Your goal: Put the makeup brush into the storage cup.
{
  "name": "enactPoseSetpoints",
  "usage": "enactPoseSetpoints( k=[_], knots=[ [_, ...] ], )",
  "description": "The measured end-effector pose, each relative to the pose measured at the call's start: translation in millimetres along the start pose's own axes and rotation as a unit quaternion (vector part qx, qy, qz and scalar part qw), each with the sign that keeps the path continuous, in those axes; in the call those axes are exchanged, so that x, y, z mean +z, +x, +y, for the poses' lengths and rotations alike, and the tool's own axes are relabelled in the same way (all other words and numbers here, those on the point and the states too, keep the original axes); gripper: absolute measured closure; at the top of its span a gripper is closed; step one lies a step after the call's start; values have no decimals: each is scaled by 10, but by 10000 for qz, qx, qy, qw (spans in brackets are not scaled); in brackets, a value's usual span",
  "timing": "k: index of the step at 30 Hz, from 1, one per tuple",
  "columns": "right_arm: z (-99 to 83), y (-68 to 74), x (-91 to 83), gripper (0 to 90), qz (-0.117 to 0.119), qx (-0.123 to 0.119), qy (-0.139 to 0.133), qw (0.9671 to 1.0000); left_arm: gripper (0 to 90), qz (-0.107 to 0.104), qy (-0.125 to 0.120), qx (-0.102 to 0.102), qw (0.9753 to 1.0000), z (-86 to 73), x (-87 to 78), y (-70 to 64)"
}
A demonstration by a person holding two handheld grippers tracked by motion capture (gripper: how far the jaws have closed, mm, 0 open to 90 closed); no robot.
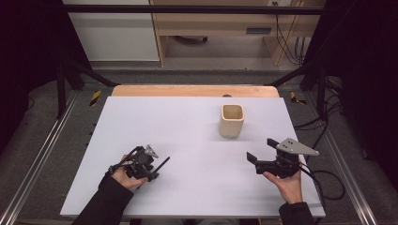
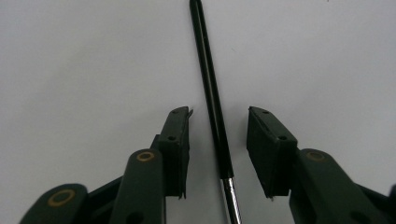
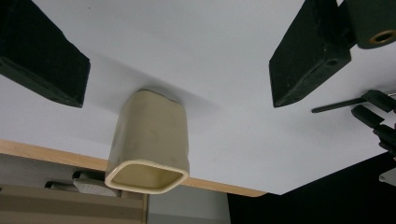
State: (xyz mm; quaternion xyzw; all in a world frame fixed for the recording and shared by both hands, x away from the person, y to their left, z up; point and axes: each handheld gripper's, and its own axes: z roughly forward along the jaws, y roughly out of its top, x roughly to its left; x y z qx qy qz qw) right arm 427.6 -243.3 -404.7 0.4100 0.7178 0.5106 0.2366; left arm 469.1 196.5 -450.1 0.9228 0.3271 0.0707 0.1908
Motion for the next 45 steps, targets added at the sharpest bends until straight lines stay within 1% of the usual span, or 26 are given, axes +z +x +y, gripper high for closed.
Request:
enactPoseSetpoints(
  k=[4,8,11,12,13,17,22,24,29,37,40,41,44,45],
  knots=[
    [-3,2,7,56,9,4,14,10000,638,-5,13,-27,10000,11,6,-5],
    [-5,1,15,56,30,-1,23,10000,694,-20,81,0,10000,30,7,-29],
    [-4,2,15,55,35,14,26,10000,717,-15,192,-37,9998,53,9,-40],
    [-4,-1,14,56,34,4,27,10000,724,17,210,-38,9998,60,12,-52],
    [-2,0,12,55,34,15,30,10000,731,46,239,-21,9997,66,12,-63],
    [2,-3,4,55,39,34,12,10000,776,54,288,6,9996,79,14,-88],
    [4,-6,0,56,48,39,8,10000,822,-2,303,35,9995,83,13,-92],
    [4,-3,4,56,49,53,4,10000,835,-24,294,62,9995,82,14,-94],
    [1,-4,9,56,60,24,33,10000,836,-50,297,119,9995,82,13,-87],
    [-4,1,21,56,59,14,59,10000,838,-43,262,222,9994,81,10,-89],
    [-2,1,20,56,59,8,61,10000,838,-100,235,271,9993,80,-7,-95],
    [-2,0,18,56,61,9,58,10000,838,-69,233,348,9991,84,-23,-100],
    [2,0,13,56,56,12,54,10000,838,-68,146,416,9990,88,-83,-107],
    [2,1,11,56,53,6,56,10000,838,-72,6,352,9994,83,-114,-116]
  ],
)
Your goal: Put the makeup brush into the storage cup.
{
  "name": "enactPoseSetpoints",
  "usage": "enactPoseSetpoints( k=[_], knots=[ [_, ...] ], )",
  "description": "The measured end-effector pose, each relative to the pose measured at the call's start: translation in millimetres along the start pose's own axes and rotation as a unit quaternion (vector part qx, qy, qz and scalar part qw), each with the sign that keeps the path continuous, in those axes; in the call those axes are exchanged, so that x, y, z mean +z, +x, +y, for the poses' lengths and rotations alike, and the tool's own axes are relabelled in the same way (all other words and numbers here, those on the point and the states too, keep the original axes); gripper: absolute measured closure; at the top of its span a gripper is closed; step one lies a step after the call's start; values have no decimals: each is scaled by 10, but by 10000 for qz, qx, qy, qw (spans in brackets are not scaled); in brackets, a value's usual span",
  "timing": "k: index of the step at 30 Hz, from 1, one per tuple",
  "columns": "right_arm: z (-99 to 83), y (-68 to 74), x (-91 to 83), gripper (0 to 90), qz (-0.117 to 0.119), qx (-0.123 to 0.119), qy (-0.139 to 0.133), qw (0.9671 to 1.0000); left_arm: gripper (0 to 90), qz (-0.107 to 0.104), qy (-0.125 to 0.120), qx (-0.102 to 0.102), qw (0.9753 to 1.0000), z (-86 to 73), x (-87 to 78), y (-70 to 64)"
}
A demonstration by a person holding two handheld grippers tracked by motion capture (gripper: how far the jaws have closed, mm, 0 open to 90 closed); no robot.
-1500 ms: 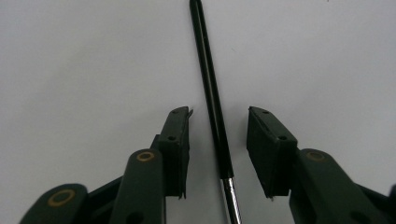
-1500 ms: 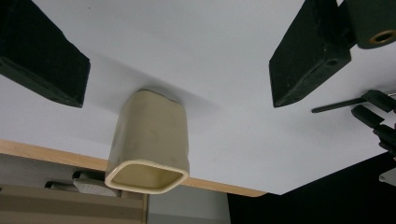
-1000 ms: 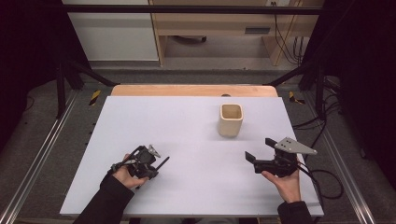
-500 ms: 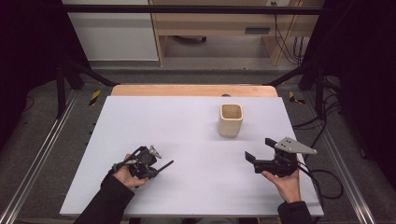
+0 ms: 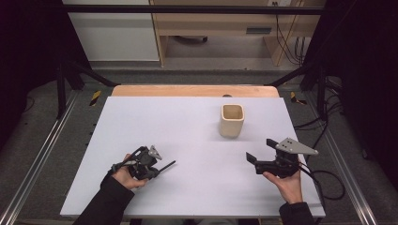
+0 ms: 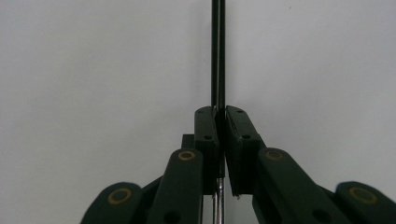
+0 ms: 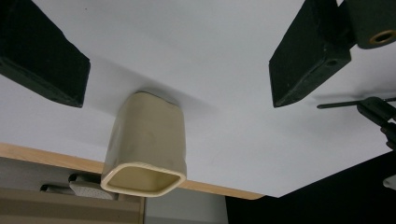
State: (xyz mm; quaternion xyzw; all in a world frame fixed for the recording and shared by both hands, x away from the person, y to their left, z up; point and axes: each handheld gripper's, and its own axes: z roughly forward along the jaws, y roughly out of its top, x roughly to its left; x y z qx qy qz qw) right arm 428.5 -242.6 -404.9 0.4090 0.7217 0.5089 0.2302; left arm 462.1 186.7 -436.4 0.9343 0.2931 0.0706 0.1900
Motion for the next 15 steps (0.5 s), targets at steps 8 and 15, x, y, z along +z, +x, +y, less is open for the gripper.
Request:
enactPoseSetpoints(
  k=[8,15],
  knots=[
    [12,14,-4,56,-15,-66,7,10000,838,-151,-373,21,9992,-9,-191,7],
    [30,55,15,55,13,-97,16,10000,838,-314,-621,118,9975,34,-258,-52]
  ],
)
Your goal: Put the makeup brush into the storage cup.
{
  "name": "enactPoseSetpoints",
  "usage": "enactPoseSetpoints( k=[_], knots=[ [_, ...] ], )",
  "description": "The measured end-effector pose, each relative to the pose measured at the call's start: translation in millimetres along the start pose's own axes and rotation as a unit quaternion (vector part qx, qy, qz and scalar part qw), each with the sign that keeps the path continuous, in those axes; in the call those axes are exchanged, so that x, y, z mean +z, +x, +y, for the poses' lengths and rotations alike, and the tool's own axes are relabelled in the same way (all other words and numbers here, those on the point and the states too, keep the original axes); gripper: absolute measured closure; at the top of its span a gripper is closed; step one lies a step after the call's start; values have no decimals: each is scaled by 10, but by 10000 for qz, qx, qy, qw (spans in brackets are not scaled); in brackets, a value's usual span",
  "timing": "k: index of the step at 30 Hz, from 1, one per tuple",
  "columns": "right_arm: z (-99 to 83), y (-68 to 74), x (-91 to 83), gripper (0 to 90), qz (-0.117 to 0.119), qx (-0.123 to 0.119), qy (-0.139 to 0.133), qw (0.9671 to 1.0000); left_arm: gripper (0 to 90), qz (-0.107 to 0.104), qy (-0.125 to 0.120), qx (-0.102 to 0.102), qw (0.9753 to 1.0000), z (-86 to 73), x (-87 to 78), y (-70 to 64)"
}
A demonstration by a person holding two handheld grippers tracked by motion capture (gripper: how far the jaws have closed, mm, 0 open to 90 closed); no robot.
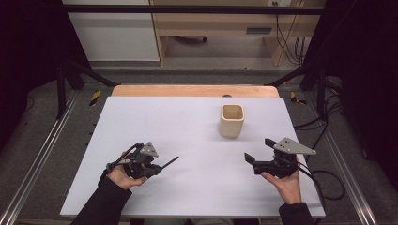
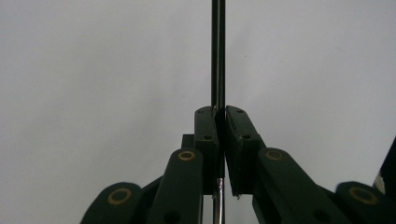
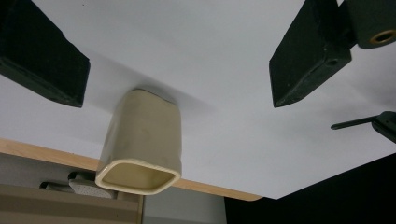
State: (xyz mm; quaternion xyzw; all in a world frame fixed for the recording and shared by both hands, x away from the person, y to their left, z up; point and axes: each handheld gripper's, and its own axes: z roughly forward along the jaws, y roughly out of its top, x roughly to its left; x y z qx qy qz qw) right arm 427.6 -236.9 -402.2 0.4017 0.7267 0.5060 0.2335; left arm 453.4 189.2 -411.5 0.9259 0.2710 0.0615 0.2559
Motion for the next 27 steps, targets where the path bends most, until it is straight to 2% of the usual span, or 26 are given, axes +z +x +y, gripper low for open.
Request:
enactPoseSetpoints(
  k=[4,12,14,17,27],
  knots=[
    [21,36,17,57,30,-38,4,10000,838,-76,-37,146,9999,56,10,-57],
    [80,117,67,59,33,-268,104,9996,838,-183,-81,407,9990,207,43,-129],
    [103,139,72,66,95,-251,106,9996,838,-227,-96,476,9986,245,61,-144],
    [147,182,91,68,157,-317,78,9993,838,-314,-122,494,9982,297,92,-152],
    [308,364,201,69,262,-647,160,9974,838,-371,-29,680,9970,472,112,-160]
  ],
)
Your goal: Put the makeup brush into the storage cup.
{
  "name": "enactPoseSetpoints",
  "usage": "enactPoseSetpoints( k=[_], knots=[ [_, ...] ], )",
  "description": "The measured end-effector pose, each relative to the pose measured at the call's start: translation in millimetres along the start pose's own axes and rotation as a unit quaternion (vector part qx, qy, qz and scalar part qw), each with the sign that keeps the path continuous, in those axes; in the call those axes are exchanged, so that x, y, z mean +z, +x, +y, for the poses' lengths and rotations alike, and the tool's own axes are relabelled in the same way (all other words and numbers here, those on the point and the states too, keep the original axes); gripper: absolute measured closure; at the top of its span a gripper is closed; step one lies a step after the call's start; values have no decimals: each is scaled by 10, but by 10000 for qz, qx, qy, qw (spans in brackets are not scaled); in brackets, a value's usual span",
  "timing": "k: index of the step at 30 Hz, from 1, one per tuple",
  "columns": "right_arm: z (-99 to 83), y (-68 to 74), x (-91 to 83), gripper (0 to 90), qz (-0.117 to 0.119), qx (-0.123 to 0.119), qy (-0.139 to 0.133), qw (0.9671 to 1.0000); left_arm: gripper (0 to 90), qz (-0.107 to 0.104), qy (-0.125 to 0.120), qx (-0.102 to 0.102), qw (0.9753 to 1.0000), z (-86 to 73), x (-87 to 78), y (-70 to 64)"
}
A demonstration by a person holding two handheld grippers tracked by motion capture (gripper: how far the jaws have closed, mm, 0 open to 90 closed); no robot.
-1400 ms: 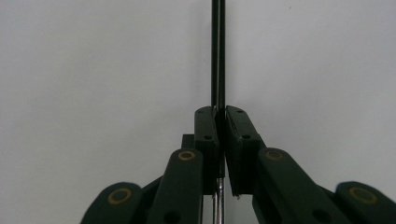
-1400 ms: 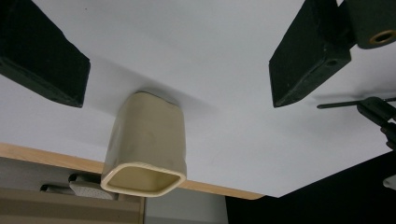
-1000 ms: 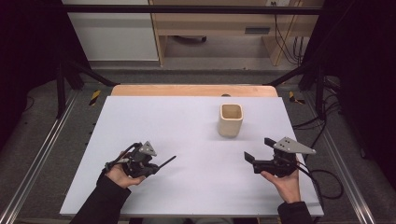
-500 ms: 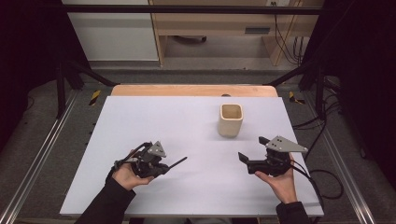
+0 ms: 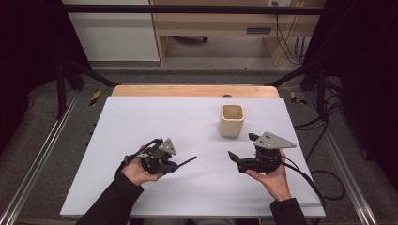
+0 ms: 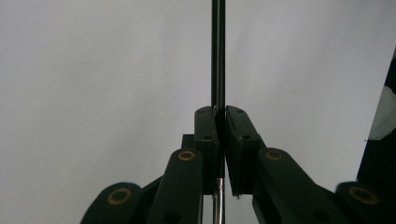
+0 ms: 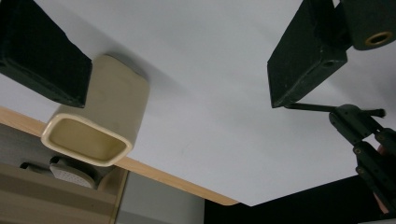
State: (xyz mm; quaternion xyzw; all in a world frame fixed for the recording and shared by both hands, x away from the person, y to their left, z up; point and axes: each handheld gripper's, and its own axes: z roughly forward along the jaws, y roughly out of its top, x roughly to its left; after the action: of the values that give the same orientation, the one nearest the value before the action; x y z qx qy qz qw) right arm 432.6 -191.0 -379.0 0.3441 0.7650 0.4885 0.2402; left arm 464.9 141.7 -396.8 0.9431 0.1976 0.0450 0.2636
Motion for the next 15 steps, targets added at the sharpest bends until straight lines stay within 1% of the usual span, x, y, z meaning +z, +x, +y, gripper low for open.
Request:
enactPoseSetpoints(
  k=[2,3,4,8,12,15],
  knots=[
    [26,31,23,69,30,-60,39,10000,838,-16,18,53,10000,39,3,-5],
    [37,45,34,69,42,-86,47,9999,838,-43,-1,41,10000,58,11,-12],
    [49,58,42,70,55,-130,64,9999,838,-29,22,89,10000,77,15,-14],
    [93,115,76,72,111,-257,121,9995,838,-41,74,168,9998,152,30,-20],
    [127,186,119,75,167,-413,251,9987,838,-74,76,241,9997,215,47,-29],
    [131,242,159,76,250,-483,355,9979,838,-146,83,263,9995,254,67,-32]
  ],
)
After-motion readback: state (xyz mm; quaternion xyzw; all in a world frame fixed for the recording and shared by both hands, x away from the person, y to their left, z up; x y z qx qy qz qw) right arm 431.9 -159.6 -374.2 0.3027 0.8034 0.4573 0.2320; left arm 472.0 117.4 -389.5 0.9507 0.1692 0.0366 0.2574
